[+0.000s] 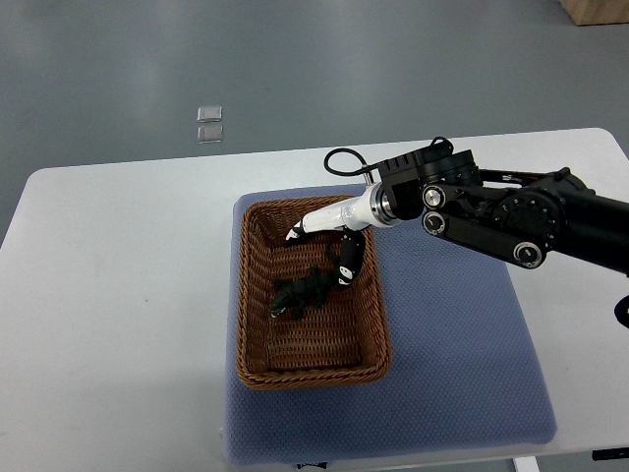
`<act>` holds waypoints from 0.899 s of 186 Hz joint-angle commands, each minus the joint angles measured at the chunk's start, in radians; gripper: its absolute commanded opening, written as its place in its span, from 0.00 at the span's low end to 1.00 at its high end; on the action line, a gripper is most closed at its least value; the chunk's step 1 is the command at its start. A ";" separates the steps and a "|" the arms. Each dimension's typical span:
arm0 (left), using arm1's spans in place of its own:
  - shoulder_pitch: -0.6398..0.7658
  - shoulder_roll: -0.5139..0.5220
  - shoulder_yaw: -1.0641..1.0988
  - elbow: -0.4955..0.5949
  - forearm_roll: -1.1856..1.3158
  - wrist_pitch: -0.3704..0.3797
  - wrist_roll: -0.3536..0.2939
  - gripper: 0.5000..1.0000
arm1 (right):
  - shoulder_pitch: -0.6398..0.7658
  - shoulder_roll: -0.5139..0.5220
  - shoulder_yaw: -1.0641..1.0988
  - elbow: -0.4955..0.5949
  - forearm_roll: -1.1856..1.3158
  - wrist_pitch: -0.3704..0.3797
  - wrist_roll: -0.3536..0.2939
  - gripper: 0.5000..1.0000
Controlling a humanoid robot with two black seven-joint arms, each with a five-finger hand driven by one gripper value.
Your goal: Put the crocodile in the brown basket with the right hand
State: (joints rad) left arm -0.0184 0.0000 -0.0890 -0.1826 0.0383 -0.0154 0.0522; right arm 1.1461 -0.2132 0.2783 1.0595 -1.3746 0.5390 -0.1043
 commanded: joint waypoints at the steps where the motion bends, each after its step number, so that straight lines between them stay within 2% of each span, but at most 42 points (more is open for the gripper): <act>1: 0.000 0.000 0.000 0.000 0.000 0.000 0.000 1.00 | 0.003 -0.029 0.110 0.002 0.038 0.006 0.000 0.86; 20: 0.000 0.000 0.000 0.000 0.000 0.000 0.000 1.00 | -0.019 -0.060 0.228 -0.001 0.161 -0.007 0.006 0.86; 45: 0.000 0.000 0.002 0.000 0.000 0.000 0.000 1.00 | -0.114 -0.083 0.421 -0.024 0.399 -0.017 0.014 0.86; 71: 0.000 0.000 0.002 0.000 0.000 0.000 0.000 1.00 | -0.227 -0.066 0.651 -0.104 0.700 -0.020 0.044 0.86; 84: 0.000 0.000 0.002 0.000 0.000 0.000 0.000 1.00 | -0.275 -0.049 0.733 -0.150 0.832 -0.034 0.072 0.86; 119: 0.000 0.000 0.002 -0.003 0.000 0.000 0.000 1.00 | -0.351 0.034 0.871 -0.337 1.160 -0.131 0.187 0.86; 146: 0.000 0.000 0.003 -0.005 0.000 0.000 0.000 1.00 | -0.358 0.043 0.884 -0.492 1.312 -0.136 0.290 0.86; 167: 0.000 0.000 0.003 -0.005 0.000 0.000 0.000 1.00 | -0.388 0.060 0.884 -0.543 1.396 -0.129 0.302 0.86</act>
State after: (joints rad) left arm -0.0184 0.0000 -0.0862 -0.1859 0.0383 -0.0154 0.0522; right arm 0.7845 -0.1659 1.1622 0.5670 -0.0556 0.4032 0.1804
